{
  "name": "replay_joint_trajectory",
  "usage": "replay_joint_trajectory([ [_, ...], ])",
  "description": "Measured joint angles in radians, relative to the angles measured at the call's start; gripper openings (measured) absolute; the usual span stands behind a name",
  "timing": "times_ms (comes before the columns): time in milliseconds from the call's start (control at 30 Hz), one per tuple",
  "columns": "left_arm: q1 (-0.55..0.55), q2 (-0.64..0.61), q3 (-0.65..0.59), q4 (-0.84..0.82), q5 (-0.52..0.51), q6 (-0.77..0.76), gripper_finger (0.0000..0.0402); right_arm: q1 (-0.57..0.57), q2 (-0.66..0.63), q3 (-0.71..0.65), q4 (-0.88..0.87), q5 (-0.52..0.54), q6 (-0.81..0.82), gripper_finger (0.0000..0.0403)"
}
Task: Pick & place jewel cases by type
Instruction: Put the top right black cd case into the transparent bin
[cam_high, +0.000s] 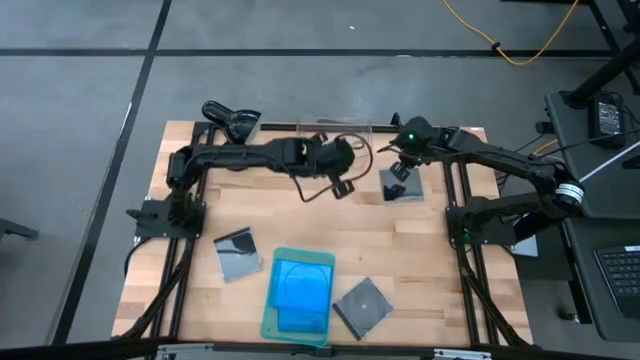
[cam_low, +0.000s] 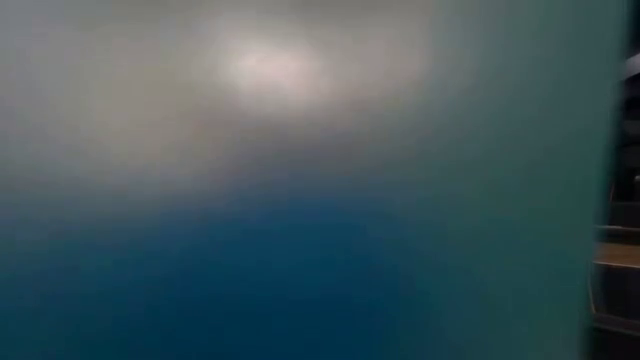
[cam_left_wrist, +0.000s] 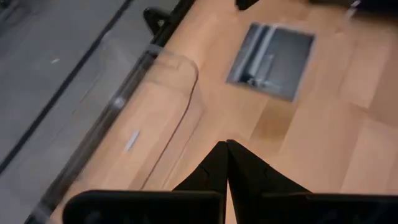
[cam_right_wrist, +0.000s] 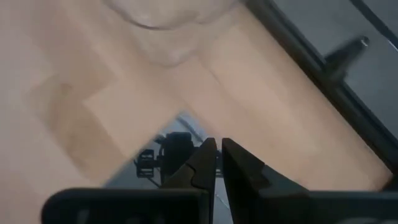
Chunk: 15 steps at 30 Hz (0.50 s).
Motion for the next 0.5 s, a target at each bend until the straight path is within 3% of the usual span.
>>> replay_joint_trajectory([
  [200, 0.050, 0.000, 0.000, 0.104, 0.174, 0.088, 0.0001, -0.109, 0.001, -0.146, 0.107, -0.013, -0.029, 0.0023],
  [500, 0.050, 0.000, 0.000, 0.306, 0.195, 0.147, 0.0001, -0.175, 0.020, -0.321, 0.266, -0.093, -0.136, 0.0008],
])
